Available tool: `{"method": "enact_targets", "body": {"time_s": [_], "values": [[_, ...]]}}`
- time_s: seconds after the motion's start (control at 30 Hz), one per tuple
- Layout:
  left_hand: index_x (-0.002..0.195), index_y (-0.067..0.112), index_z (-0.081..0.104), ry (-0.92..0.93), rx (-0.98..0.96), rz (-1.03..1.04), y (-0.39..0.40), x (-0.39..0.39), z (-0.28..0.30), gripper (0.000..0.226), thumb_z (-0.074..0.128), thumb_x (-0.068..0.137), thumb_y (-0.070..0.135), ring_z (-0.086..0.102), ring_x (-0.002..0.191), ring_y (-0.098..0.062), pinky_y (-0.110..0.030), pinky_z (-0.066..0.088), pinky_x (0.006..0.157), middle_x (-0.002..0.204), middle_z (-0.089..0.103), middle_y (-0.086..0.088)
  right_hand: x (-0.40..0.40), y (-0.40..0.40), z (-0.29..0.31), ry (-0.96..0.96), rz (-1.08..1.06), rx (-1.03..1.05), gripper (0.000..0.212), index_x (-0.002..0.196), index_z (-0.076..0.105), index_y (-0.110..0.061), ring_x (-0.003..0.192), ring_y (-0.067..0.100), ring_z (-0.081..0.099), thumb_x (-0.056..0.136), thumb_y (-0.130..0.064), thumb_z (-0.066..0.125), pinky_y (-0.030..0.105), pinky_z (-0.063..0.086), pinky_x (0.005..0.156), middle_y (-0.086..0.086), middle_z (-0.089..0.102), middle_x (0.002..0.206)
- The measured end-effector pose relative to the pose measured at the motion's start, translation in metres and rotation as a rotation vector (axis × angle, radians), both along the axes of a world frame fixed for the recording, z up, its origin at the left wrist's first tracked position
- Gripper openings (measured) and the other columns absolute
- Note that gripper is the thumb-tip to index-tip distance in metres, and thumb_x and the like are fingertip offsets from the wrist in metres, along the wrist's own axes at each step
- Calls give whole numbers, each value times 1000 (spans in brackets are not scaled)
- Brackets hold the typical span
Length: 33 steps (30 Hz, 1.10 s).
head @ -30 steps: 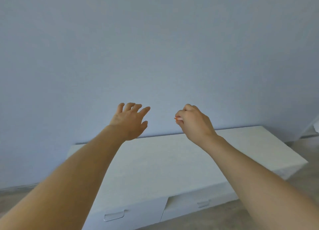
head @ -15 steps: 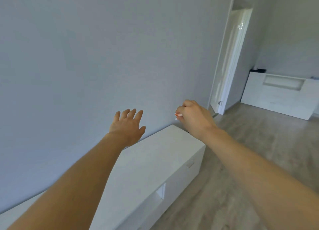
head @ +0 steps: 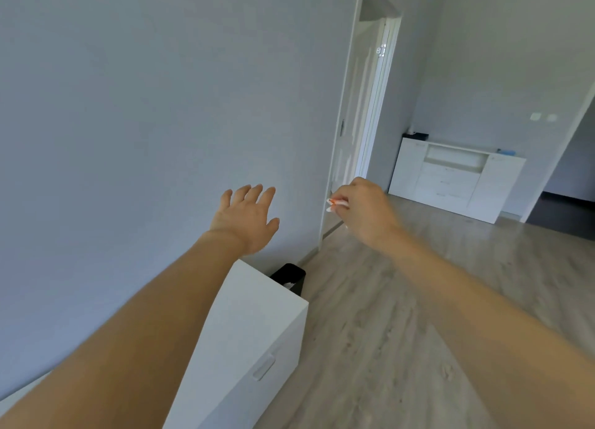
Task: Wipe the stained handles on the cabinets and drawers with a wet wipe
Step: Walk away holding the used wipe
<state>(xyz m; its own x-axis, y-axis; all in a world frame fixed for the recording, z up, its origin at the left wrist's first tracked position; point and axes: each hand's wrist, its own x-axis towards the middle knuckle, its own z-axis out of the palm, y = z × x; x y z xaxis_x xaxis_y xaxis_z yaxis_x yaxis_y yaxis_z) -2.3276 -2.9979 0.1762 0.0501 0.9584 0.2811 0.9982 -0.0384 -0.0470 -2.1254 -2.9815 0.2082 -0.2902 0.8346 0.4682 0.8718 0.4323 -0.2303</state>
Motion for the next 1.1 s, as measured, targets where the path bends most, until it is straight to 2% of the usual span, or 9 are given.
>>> {"method": "enact_targets", "body": {"time_s": [0.1,0.17,0.33,0.53,0.63,0.77,0.9,1.1], "values": [[151,22,4,-88,37,-4,89,-1,3,62,28,99,46,2,145,-23,-44,3,117,159,7,-4,-1,87,1,-9,2,38,20,109,68,-14,96,21,54,96,-20,53,29,42,72,5,53,103],[151,22,4,-126,49,-7,151,-7,12,62,28,99,47,1,145,-23,-44,2,118,159,7,-4,-5,146,7,-23,3,44,21,110,67,-15,96,20,53,97,-22,52,26,36,70,5,53,105],[151,22,3,-132,41,12,297,-13,24,63,26,98,50,-1,145,-23,-43,0,118,159,4,-4,-4,286,21,4,33,65,20,108,67,-16,86,15,49,95,-24,55,25,37,72,4,53,103],[151,22,3,-29,-28,13,444,-5,-7,63,24,99,50,-1,146,-22,-43,0,118,159,3,-3,7,448,0,73,66,30,20,109,68,-15,88,14,49,93,-23,59,28,42,78,2,51,98],[151,22,2,-16,-66,43,522,-4,-42,63,23,99,50,-2,146,-21,-43,-1,118,159,2,-2,7,540,-28,100,118,1,19,107,69,-16,92,18,54,92,-24,61,31,46,80,3,54,97],[151,22,2,-46,-137,151,636,-6,-111,63,23,99,50,-2,146,-21,-43,-1,118,159,2,-2,-3,678,-82,145,233,-43,15,99,71,-14,83,18,54,89,-23,64,31,46,75,0,51,88],[151,22,0,-101,-301,279,732,-6,-182,62,21,100,49,-2,146,-21,-42,0,118,159,1,-1,-23,805,-156,187,318,-199,12,92,70,-12,80,20,57,88,-22,65,29,46,71,1,53,85],[151,22,-3,-152,-504,420,793,-21,-292,63,20,99,50,-3,146,-21,-42,0,118,159,-1,-2,-67,910,-278,66,476,-483,14,98,69,-11,83,17,56,90,-21,64,27,44,72,4,56,94]]}}
